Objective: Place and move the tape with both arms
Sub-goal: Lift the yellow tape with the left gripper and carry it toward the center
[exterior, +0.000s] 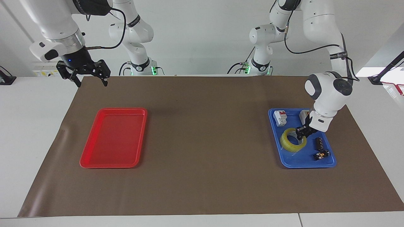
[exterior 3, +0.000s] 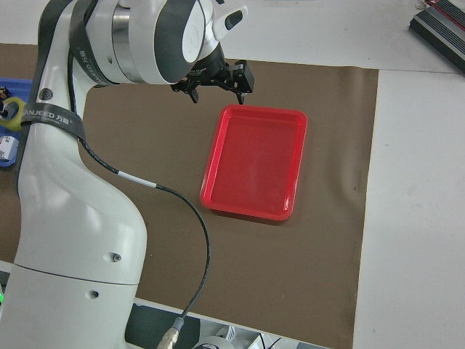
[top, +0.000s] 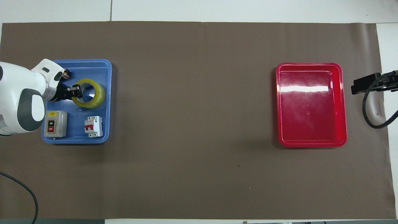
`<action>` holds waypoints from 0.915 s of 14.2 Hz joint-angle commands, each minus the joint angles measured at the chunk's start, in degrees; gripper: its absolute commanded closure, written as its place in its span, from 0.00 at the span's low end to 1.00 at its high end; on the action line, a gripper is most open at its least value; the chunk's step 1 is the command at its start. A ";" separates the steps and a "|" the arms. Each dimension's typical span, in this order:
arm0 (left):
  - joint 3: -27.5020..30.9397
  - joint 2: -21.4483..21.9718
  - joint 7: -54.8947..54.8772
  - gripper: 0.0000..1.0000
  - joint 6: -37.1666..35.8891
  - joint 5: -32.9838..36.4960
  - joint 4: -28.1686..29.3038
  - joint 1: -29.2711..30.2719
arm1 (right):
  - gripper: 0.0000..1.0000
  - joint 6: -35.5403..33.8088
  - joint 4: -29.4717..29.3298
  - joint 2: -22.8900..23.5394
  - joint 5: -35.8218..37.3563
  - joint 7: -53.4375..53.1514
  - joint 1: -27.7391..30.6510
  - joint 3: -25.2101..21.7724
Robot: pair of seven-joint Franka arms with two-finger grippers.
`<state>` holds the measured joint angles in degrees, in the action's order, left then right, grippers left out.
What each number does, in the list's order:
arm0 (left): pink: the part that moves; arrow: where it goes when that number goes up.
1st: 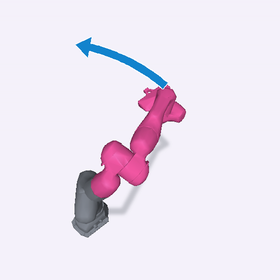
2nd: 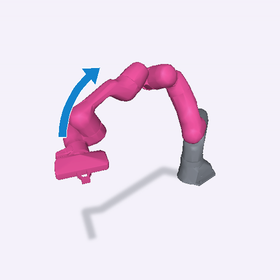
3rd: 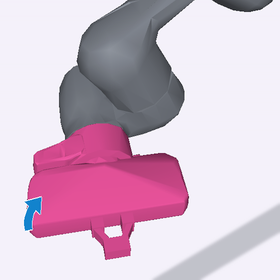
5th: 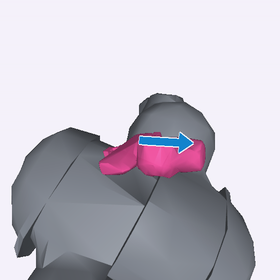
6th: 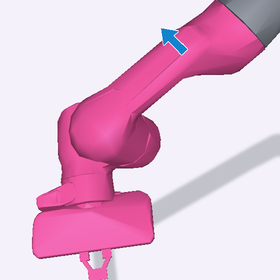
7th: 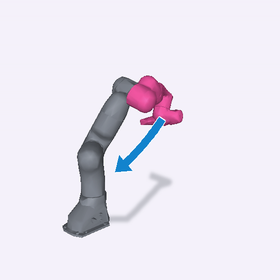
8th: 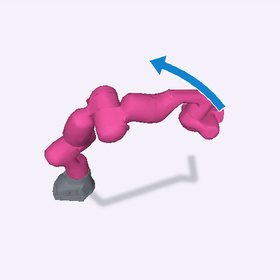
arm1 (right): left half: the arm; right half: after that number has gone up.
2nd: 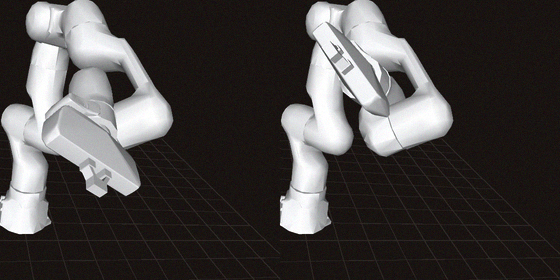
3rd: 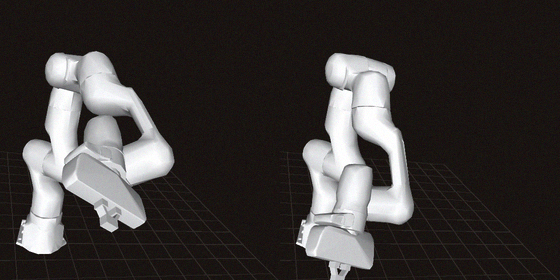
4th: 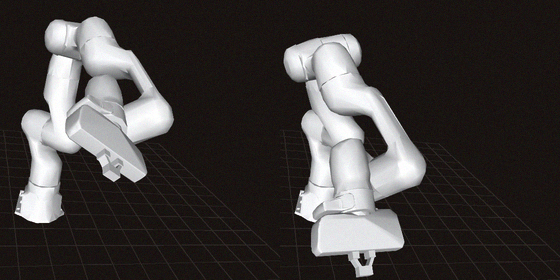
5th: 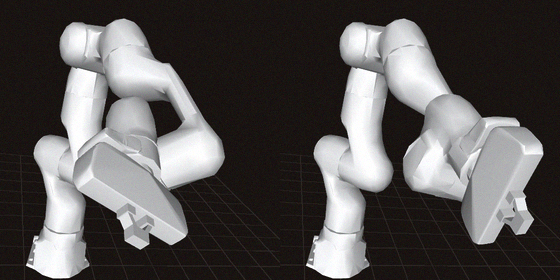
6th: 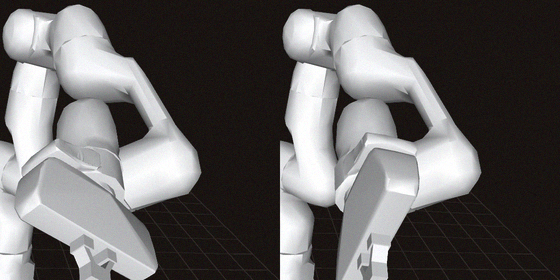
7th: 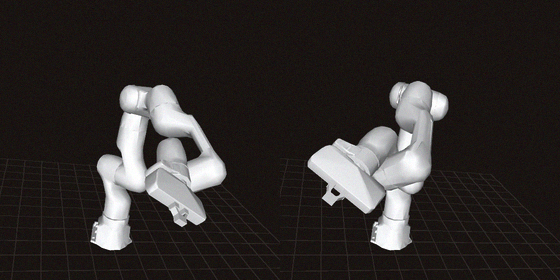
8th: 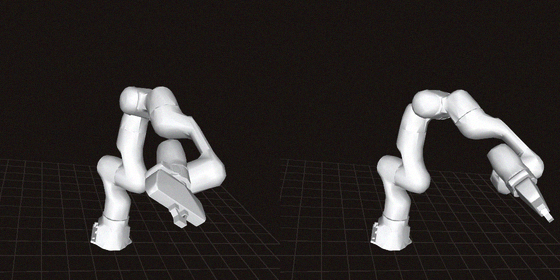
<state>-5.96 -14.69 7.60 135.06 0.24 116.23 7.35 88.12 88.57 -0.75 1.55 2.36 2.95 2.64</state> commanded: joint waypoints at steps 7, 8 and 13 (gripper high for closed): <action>0.43 -2.45 8.72 1.00 -25.50 2.48 -21.27 -6.20 | 0.00 0.74 0.99 -0.56 -0.06 0.19 0.48 0.26; 0.43 -2.97 13.01 1.00 -28.68 2.83 -24.36 -8.47 | 0.00 0.74 0.99 -0.56 0.03 0.19 0.57 0.26; 0.08 -3.94 33.96 1.00 -30.13 1.28 -27.37 -24.12 | 0.00 0.39 0.99 -0.65 -0.06 0.19 0.66 0.26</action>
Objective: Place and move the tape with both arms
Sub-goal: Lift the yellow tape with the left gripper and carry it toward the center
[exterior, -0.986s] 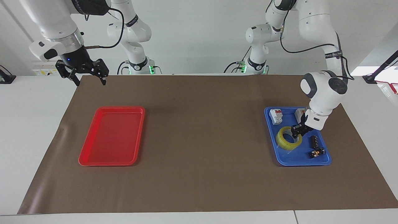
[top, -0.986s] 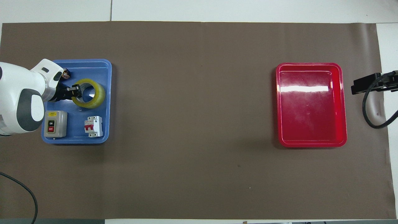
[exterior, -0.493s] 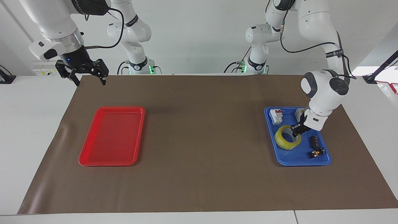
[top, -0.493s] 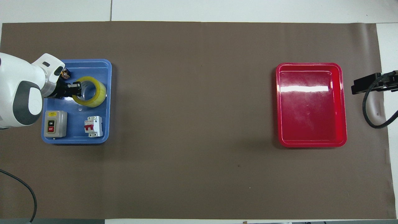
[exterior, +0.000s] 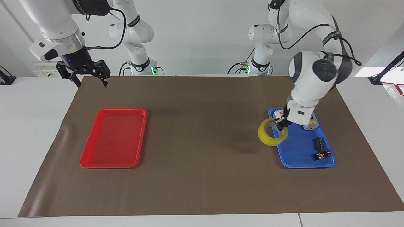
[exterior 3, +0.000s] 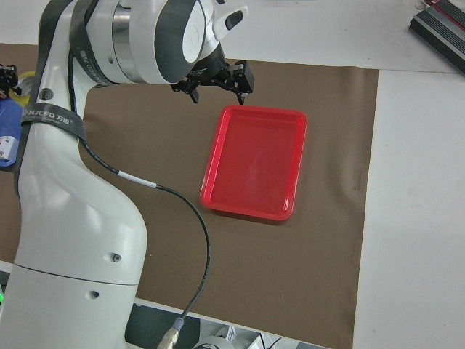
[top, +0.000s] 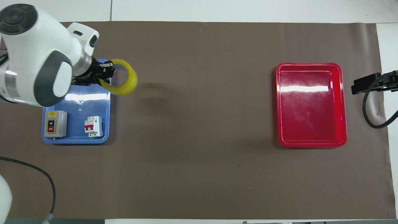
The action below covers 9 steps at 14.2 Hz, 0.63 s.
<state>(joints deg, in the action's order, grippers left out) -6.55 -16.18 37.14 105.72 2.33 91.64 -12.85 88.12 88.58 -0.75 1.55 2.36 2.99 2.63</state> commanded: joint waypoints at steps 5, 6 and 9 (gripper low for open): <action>0.83 -5.08 13.29 1.00 5.63 -4.17 -0.33 -16.39 | 0.00 0.91 1.15 -0.56 -0.06 0.28 1.58 0.00; 0.84 -7.00 14.87 1.00 6.85 -4.17 -0.76 -17.64 | 0.00 1.26 1.50 -0.65 -0.06 0.19 1.49 0.00; 0.84 -12.63 20.05 1.00 13.35 -3.65 -1.11 -21.42 | 0.00 1.62 1.94 -0.83 -0.06 0.10 1.23 0.00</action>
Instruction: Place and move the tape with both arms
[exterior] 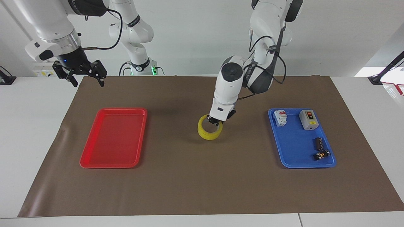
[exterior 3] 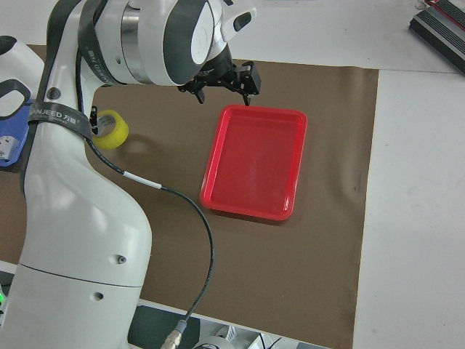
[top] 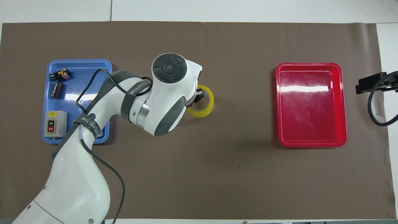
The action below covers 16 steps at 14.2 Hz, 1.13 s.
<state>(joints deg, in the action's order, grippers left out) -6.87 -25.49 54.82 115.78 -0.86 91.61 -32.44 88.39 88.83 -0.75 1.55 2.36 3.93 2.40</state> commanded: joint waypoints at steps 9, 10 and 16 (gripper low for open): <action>1.42 -2.99 5.56 0.03 -0.45 1.46 -1.95 -2.01 | 0.00 0.38 1.78 -0.92 -0.06 0.10 0.02 0.32; 1.42 -2.37 5.56 0.00 -0.99 2.43 -2.31 -1.40 | 0.00 0.21 1.70 -0.92 0.03 0.36 0.02 0.23; 2.47 11.94 -7.32 0.00 -15.56 2.61 -1.79 12.28 | 0.00 0.12 3.02 -2.15 -0.93 -4.01 -3.57 0.76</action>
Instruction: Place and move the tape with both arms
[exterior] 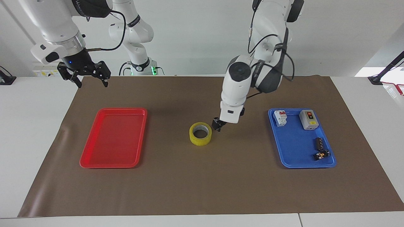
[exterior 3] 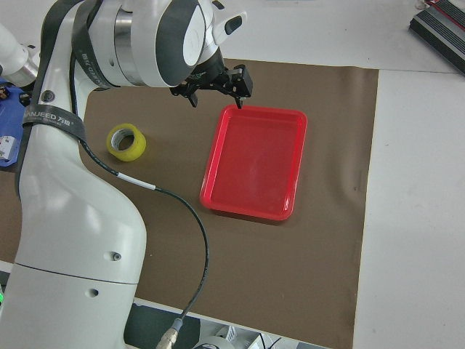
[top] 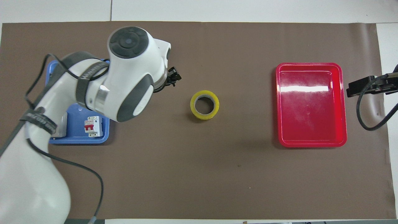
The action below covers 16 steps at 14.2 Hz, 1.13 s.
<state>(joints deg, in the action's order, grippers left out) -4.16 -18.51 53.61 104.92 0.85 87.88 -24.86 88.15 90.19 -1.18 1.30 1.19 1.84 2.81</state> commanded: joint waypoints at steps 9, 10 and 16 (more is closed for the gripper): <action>-0.23 19.29 -43.15 0.00 -18.88 0.29 9.39 22.58 | 0.00 14.84 7.63 7.66 -0.68 -9.80 -12.02 0.44; -0.23 20.26 -43.24 0.00 -18.62 0.20 10.89 22.58 | 0.00 17.55 8.59 9.16 -0.42 -11.46 -14.39 0.44; 3.54 20.18 -55.10 0.00 -19.49 -0.93 7.83 23.98 | 0.00 29.78 10.63 17.85 2.04 -25.32 -24.23 0.36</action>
<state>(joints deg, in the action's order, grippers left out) -2.54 0.35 2.42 86.02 0.83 95.65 -1.52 115.24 101.01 14.18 1.83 -19.61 -19.88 3.30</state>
